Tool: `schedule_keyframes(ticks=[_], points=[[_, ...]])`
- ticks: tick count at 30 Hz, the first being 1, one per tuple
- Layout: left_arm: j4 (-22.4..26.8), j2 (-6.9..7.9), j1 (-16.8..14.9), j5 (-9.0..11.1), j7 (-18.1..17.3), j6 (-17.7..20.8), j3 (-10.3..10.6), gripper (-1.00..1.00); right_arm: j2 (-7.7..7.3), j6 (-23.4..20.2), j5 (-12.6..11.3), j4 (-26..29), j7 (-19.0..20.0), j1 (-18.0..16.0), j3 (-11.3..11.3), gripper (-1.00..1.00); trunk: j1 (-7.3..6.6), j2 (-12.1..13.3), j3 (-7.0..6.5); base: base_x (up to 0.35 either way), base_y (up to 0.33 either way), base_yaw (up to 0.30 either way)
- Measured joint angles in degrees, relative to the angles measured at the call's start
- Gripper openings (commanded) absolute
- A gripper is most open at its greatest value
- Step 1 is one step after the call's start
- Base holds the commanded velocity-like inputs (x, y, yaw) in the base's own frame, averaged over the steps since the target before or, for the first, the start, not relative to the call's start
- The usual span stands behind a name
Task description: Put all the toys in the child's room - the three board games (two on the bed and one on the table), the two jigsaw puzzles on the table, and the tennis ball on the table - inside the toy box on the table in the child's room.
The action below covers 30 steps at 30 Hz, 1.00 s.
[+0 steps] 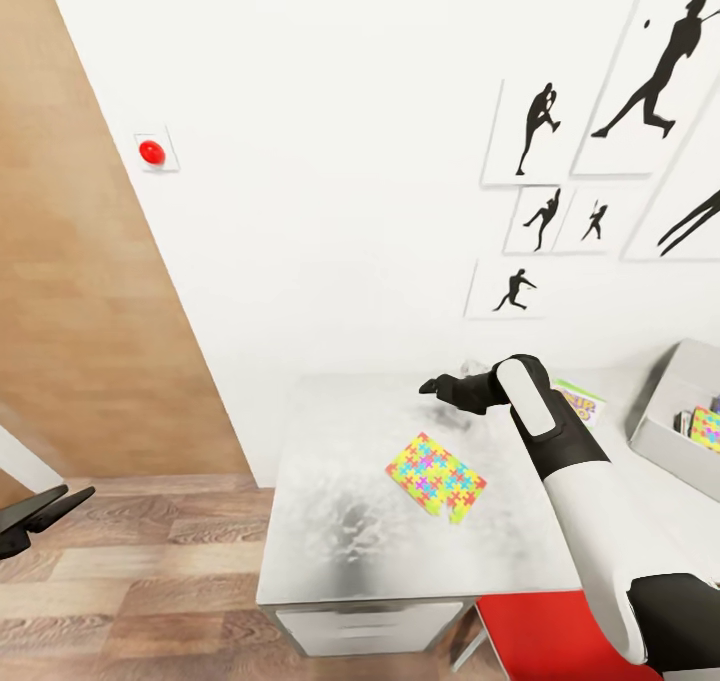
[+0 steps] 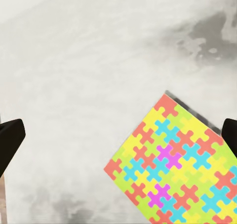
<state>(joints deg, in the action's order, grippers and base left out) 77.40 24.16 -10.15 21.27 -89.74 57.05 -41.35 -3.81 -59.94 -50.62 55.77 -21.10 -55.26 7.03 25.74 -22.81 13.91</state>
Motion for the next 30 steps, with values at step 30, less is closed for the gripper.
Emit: schedule_keyframes(ticks=[30], points=[[-0.02, -0.08, 0.0, 0.03, 0.0, 0.0, 0.06, 1.0, 0.0, 0.0, 0.05, -0.01, 0.05, 0.03, 0.0, 1.0, 0.01, 0.0, 0.37, 0.069, 0.0, 0.0]])
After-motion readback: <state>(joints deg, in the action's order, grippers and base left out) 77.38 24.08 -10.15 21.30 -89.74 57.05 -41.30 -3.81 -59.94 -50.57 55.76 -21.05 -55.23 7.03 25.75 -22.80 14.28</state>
